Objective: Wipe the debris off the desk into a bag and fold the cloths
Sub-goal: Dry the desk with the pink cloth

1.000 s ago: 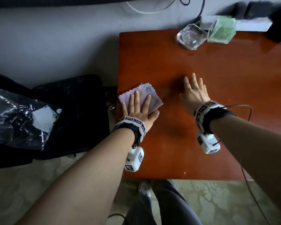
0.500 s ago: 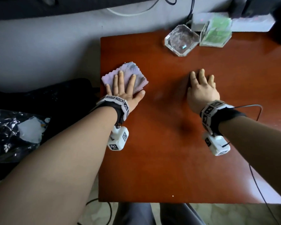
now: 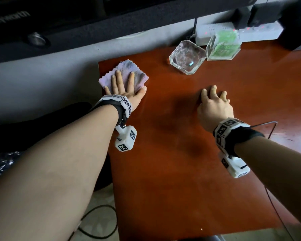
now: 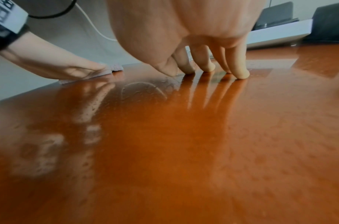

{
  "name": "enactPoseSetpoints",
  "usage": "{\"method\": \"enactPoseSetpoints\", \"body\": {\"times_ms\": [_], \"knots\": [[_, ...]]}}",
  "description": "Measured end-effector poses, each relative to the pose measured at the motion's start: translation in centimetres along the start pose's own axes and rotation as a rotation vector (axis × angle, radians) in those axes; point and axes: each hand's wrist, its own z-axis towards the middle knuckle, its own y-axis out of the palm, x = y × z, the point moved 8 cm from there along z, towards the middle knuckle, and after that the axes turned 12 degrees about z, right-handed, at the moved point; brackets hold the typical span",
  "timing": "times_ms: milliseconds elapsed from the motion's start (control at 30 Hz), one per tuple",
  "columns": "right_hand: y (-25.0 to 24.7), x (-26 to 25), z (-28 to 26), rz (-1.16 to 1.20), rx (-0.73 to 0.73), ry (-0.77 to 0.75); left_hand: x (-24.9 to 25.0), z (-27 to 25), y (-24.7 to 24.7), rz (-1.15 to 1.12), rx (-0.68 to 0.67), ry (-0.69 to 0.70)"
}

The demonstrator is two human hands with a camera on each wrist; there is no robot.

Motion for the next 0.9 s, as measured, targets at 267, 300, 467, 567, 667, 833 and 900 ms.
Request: {"method": "enactPoseSetpoints", "body": {"times_ms": [267,300,467,567,667,833,900], "knots": [[-0.4,-0.8,0.7,0.012,0.001,0.097,-1.0,4.1,-0.7,-0.028,-0.014,0.017],[-0.4,-0.9,0.7,0.014,0.008,0.102,-1.0,4.4,-1.0,-0.027,-0.011,0.021],[-0.2,-0.9,0.5,0.030,0.023,0.101,-0.7,5.3,-1.8,0.058,0.014,0.054],[-0.2,-0.8,0.5,0.057,0.027,0.097,0.0,5.7,-2.4,0.082,0.046,0.095],[0.0,-0.7,0.5,0.067,0.026,0.090,1.3,6.3,-2.7,0.094,0.092,0.161],[0.1,-0.7,0.5,0.075,0.020,0.070,4.8,6.7,-3.1,0.118,0.131,0.278],[0.0,-0.7,0.4,0.074,0.029,0.061,6.0,6.7,-3.3,0.148,0.122,0.315]]}}
